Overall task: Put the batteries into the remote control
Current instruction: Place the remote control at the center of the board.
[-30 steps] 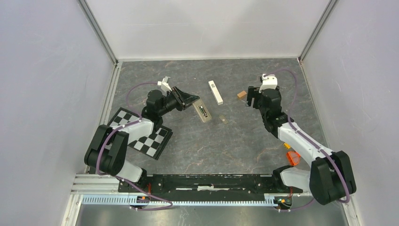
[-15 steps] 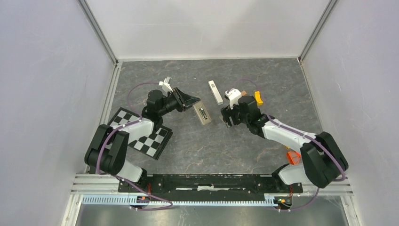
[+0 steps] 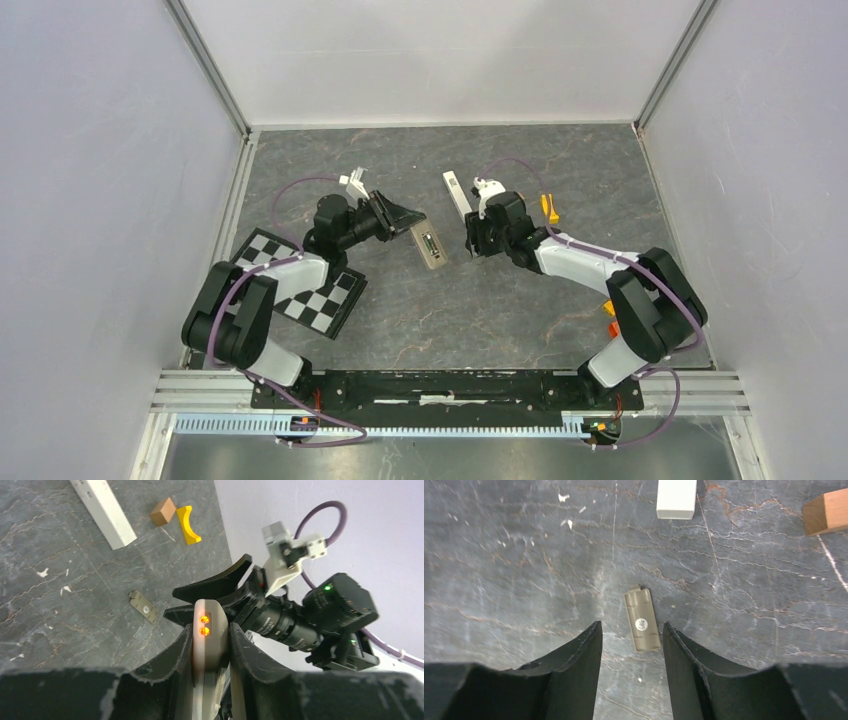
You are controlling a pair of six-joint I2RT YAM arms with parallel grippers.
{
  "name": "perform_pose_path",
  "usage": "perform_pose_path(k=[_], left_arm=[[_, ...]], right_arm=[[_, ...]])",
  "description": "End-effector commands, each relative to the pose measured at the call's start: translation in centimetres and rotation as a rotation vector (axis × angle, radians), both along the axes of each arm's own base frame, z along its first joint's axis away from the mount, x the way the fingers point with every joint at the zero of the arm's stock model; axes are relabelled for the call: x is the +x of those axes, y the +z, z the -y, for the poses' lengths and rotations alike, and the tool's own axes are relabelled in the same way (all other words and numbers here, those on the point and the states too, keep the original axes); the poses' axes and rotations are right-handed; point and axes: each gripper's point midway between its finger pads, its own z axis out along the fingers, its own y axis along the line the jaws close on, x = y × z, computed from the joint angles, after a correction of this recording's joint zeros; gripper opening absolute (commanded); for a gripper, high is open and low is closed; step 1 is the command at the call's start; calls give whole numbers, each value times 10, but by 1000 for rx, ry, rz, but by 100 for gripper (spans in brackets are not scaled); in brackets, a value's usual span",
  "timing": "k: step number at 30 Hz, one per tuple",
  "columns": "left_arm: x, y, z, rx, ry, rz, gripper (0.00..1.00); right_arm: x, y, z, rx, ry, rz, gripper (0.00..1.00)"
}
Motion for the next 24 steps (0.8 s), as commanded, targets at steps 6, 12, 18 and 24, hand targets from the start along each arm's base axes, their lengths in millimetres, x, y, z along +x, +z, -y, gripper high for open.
perform_pose_path(k=[6,12,18,24], left_arm=[[1,-57,31,77,46,-96,8],[10,-88,51,91,106,-169,8],[9,-117,49,79,186,-262,15],[2,-133,32,140,252,-308,42]], right_arm=[[7,19,-24,192,-107,-26,53],[-3,16,-11,169,-135,-34,54],[-12,13,-5,164,-145,-47,54],[-15,11,-6,172,-136,-55,55]])
